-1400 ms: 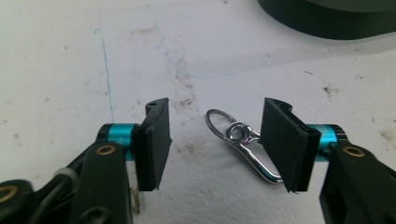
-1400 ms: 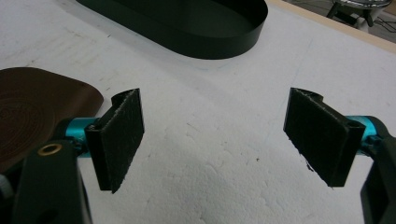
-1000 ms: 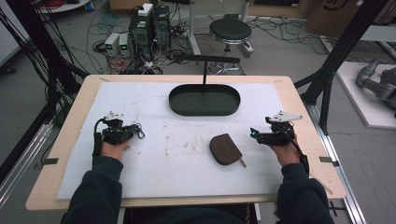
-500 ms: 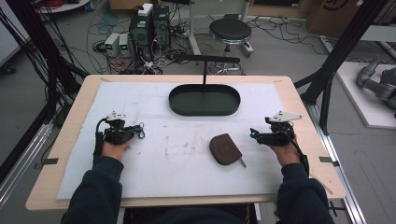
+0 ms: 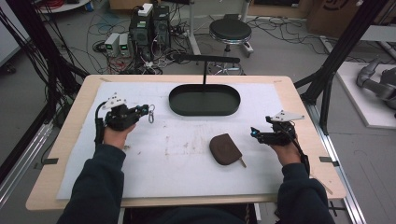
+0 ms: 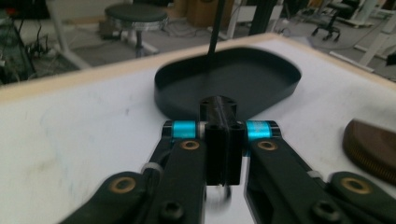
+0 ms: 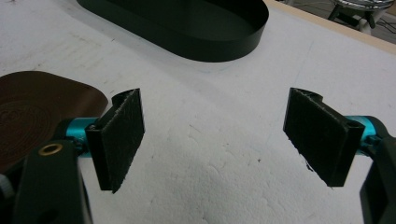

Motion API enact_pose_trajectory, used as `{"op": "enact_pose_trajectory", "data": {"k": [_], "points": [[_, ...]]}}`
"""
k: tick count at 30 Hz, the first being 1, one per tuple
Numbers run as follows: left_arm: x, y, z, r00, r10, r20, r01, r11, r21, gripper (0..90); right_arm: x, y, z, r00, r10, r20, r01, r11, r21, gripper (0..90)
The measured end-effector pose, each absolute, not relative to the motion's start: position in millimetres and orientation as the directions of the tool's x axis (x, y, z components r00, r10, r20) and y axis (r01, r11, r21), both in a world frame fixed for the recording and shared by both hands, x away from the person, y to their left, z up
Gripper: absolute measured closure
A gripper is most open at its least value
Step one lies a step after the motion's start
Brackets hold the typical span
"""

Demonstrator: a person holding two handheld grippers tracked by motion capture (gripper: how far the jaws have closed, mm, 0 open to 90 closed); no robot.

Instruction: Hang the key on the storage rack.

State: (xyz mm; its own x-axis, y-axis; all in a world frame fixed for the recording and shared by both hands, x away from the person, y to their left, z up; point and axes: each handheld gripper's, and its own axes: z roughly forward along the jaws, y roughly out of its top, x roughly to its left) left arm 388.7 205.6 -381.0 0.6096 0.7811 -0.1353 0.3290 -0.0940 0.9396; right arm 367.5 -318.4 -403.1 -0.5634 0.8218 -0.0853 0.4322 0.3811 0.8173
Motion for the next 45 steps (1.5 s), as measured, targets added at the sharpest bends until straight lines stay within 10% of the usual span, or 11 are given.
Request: {"op": "enact_pose_trajectory", "data": {"k": [14, 26, 36, 45], "points": [[434, 169, -380, 0.643, 0.761, -0.085, 0.419, -0.257, 0.871, 89.3, 368, -320, -405, -0.572, 0.817, -0.077, 0.437, 0.383, 0.814, 20.8], [426, 139, -418, 0.682, 0.730, -0.033, 0.476, -0.409, 0.779, 65.1, 365, -320, -404, -0.572, 0.816, -0.082, 0.434, 0.386, 0.814, 20.8], [425, 135, -431, 0.657, 0.752, 0.049, 0.486, -0.472, 0.735, 85.7, 366, -320, -404, -0.573, 0.816, -0.081, 0.435, 0.386, 0.814, 20.8], [425, 151, -428, 0.640, 0.768, -0.032, 0.519, -0.401, 0.755, 86.8, 366, -320, -404, -0.575, 0.814, -0.081, 0.432, 0.386, 0.815, 20.8]]}}
